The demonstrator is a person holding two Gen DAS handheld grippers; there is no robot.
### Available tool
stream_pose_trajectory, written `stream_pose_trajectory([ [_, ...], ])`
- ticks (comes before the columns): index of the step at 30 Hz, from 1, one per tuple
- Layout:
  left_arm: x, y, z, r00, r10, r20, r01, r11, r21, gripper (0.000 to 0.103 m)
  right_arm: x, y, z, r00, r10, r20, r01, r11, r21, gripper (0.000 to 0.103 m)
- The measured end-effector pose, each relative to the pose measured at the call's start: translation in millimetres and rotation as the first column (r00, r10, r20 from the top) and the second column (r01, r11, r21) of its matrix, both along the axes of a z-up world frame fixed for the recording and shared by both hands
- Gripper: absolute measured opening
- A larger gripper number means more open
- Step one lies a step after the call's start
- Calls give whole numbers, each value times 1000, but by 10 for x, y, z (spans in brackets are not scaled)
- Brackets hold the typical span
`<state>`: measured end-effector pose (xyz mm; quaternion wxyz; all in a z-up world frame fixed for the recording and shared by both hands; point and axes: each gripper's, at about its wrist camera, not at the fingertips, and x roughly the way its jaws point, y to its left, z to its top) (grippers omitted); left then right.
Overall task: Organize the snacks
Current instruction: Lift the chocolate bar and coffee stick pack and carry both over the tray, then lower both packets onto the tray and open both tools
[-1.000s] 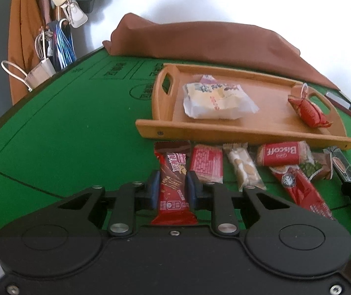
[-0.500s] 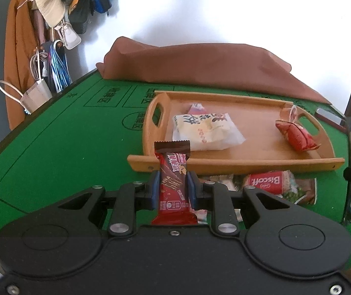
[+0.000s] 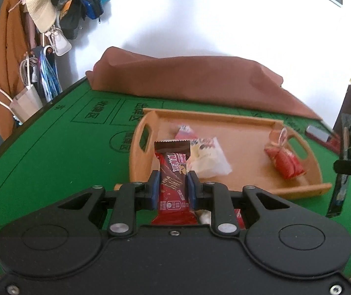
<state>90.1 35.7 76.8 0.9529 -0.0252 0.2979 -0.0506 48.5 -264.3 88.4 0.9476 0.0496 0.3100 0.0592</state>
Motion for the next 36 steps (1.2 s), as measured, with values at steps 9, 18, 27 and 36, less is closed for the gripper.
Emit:
stream_pose_trajectory([
  [9,476,-159,302,999,-33,-1,33,999,-17,23,467,-1,237,1000,21,-17,-20,998,57,32],
  [18,1201,-319,329,993,-63,-102,59,997,-41,23,1155,197,300,993,53,-106,-48,997,54,32],
  [27,1801,-345,28,977,-29,-211,27,1000,-15,23,1648,501,-17,971,72,-228,-71,997,13,32],
  [36,2204,-275,-270,968,6,-250,-3,1000,11,23,1855,662,-288,956,84,-281,-91,996,-11,32],
])
